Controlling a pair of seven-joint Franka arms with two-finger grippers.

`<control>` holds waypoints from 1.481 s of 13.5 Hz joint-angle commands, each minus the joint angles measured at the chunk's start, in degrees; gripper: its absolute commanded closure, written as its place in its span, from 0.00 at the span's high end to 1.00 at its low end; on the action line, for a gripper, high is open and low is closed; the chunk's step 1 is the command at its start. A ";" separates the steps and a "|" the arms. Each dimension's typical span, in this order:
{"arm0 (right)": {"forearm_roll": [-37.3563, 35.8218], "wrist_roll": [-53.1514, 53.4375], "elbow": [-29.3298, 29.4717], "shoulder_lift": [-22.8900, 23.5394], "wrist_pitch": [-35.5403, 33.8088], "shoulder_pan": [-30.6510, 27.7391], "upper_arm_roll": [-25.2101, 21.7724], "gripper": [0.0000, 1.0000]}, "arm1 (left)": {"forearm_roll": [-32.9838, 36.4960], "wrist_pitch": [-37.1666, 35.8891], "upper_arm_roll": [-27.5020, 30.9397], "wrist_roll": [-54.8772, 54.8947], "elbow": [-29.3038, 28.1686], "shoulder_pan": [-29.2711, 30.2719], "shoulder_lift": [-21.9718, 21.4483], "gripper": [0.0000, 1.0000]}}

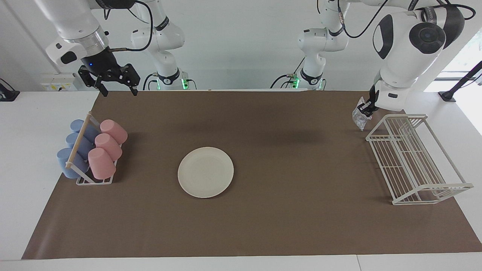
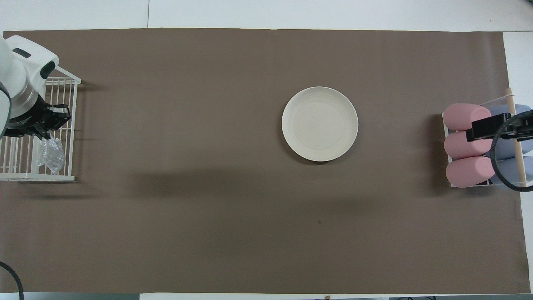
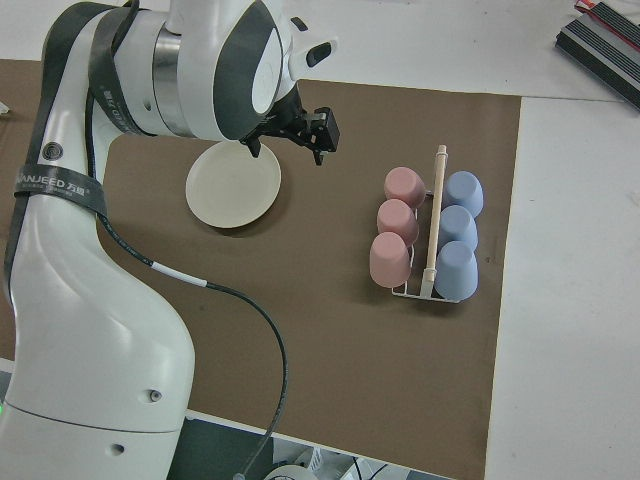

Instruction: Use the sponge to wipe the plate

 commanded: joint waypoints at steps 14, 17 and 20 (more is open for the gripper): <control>-1.00 3.42 -1.53 -0.33 0.53 -0.49 0.87 1.00 | 29.04 16.27 0.28 6.88 -19.84 -0.12 0.90 0.00; -1.00 3.69 -1.45 -0.33 0.53 -0.58 0.87 1.00 | 29.83 18.39 0.28 0.35 -23.02 -0.21 0.37 0.00; -1.00 3.86 -1.09 -0.33 0.88 -0.14 0.96 1.00 | 29.84 18.57 0.37 -4.81 -25.74 -0.47 -0.77 0.00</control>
